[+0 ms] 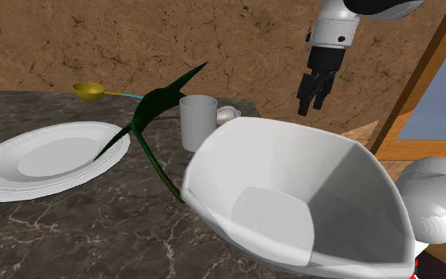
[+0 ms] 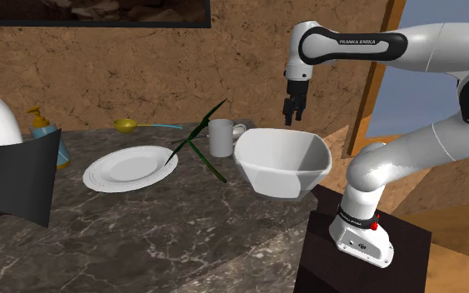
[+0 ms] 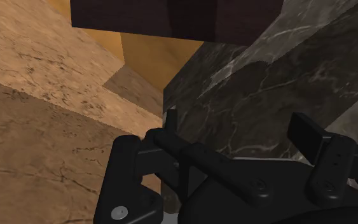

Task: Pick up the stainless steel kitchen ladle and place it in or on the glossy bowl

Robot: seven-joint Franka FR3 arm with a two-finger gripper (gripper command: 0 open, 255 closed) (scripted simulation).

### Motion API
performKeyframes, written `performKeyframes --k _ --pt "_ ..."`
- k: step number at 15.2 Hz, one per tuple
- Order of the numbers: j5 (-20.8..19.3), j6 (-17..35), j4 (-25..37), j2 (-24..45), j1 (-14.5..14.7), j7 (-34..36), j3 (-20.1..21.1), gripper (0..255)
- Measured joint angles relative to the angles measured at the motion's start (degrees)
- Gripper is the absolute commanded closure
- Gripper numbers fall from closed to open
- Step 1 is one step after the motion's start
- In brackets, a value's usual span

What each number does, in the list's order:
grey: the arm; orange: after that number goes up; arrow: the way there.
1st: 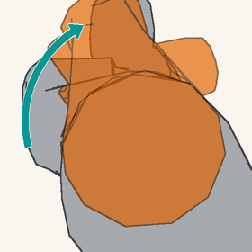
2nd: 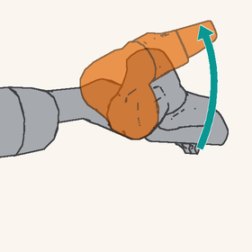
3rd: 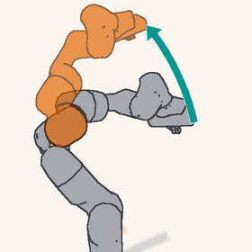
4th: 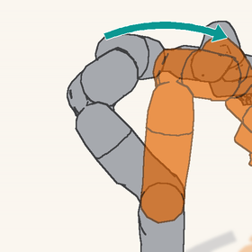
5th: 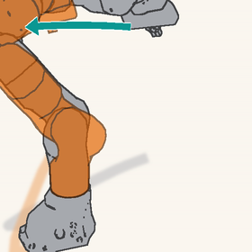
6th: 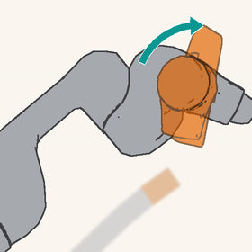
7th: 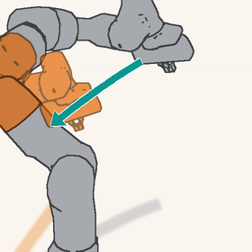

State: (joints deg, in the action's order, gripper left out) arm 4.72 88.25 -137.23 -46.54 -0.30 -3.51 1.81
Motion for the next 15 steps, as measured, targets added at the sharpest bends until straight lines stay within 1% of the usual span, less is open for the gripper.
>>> performKeyframes --k 2,4,8,11,15 --pt "0.1 0.3 0.5 0.8 0.4 -0.5 0.1 0" --pt "0.5 1.6 2.8 4.5 1.6 -2.1 0.6 0" --pt "1.0 3.7 9.6 13.7 4.2 -6.1 1.6 0" --pt "1.4 5.0 13.6 19.3 6.2 -9.1 2.7 0" --pt "1.7 5.1 21.5 27.6 8.6 -12.5 4.6 0"
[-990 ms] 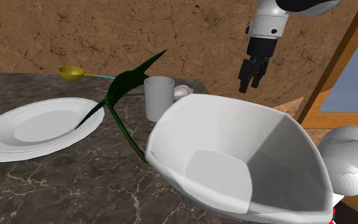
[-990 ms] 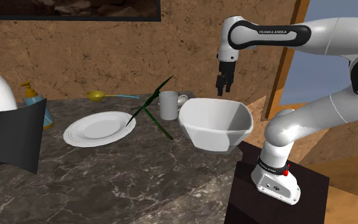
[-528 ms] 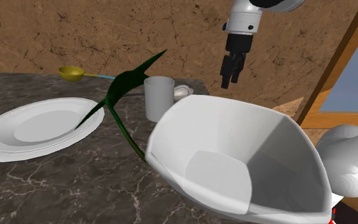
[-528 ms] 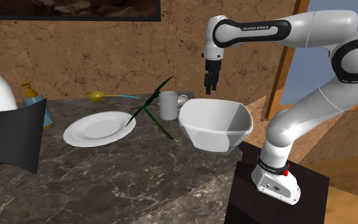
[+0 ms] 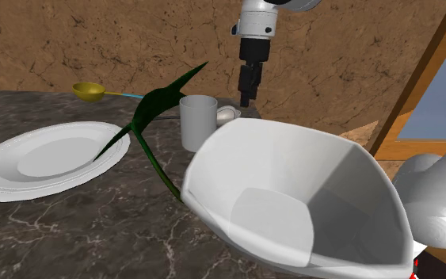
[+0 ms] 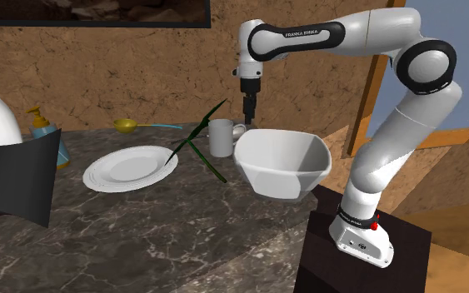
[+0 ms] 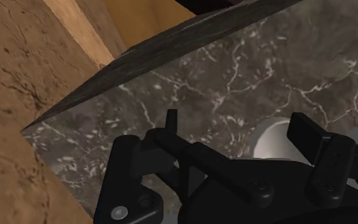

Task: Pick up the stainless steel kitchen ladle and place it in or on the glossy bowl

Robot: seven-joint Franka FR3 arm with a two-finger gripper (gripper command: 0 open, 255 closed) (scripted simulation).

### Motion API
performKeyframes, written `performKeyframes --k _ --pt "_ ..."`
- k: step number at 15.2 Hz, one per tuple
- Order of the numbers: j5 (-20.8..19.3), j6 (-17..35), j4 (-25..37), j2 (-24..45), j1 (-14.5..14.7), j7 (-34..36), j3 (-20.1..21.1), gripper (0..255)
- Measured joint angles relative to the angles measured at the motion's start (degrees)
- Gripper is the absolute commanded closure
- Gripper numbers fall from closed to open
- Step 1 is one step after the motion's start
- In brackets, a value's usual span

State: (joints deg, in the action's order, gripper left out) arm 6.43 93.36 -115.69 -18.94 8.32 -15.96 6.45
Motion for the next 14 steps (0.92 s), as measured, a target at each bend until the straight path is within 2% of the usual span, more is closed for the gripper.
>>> performKeyframes --k 8,11,14 --pt "-0.8 -1.1 15.3 14.7 4.4 -6.7 4.2 0" --pt "-1.7 -2.9 22.9 20.7 6.4 -8.1 6.3 0" --pt "-2.2 -2.8 25.3 23.3 7.3 -9.4 7.2 0"
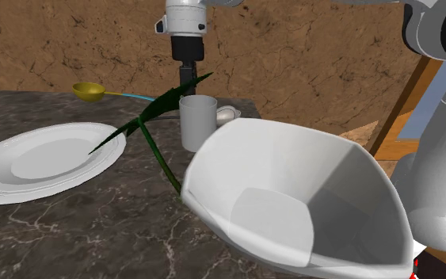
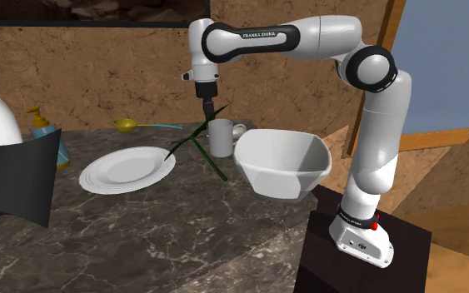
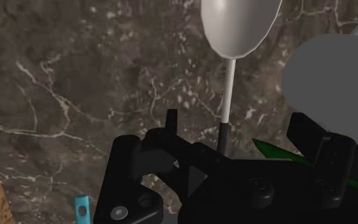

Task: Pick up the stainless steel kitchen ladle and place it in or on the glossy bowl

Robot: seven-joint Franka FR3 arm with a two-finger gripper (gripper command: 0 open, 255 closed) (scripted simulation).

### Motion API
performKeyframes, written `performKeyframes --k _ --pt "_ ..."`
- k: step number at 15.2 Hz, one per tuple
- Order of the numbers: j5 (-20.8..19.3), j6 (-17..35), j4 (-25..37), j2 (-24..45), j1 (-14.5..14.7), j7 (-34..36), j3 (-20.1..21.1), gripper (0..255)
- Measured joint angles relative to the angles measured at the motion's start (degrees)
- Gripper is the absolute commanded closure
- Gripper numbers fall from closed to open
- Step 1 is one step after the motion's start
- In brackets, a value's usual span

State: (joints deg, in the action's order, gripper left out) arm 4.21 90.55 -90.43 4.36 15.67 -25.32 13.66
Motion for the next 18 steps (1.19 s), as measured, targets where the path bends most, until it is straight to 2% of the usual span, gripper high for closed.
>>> performKeyframes --k 6,12,13,18 --pt "0.2 4.6 -5.4 -0.9 0.1 -0.6 0.1 0" --pt "0.2 5.0 -5.6 -0.6 0.2 -0.5 0.2 0" --pt "0.2 5.0 -5.6 -0.6 0.2 -0.5 0.2 255" --pt "0.2 5.0 -5.6 -0.6 0.2 -0.5 0.2 255"
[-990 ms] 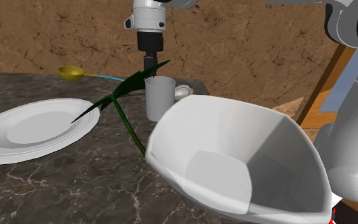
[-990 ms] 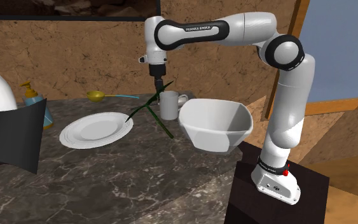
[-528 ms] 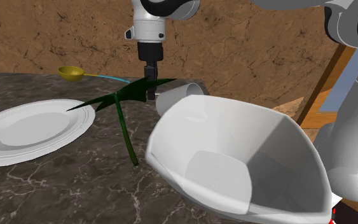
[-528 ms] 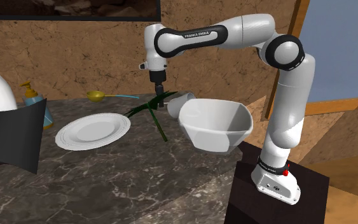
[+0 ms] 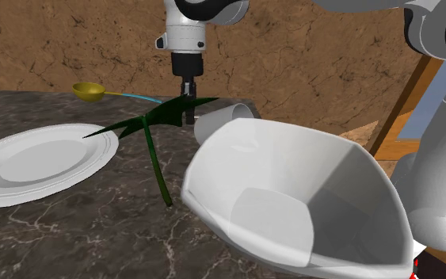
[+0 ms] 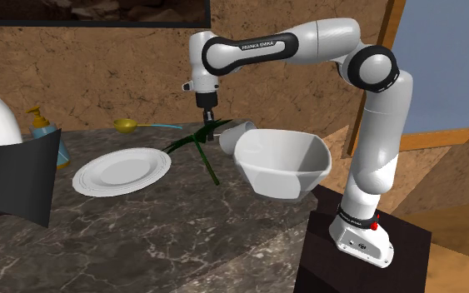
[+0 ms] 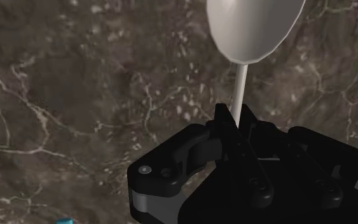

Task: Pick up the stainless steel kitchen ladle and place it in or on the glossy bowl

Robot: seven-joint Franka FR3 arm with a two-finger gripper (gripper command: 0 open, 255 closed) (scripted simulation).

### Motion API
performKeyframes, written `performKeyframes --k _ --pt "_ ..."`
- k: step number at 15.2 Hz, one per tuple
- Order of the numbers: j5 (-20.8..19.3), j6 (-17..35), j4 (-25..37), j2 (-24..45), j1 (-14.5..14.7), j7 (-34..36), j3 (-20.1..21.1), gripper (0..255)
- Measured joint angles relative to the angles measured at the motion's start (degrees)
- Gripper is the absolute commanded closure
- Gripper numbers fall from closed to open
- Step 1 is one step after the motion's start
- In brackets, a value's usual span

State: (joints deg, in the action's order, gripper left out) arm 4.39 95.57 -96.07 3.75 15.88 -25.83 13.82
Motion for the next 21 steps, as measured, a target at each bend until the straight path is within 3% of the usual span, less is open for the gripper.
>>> performKeyframes --k 6,21 --pt "0.0 -0.4 0.4 0.0 0.0 0.0 0.0 255" --pt "-0.5 -12.1 14.2 2.1 0.2 1.2 0.1 255"
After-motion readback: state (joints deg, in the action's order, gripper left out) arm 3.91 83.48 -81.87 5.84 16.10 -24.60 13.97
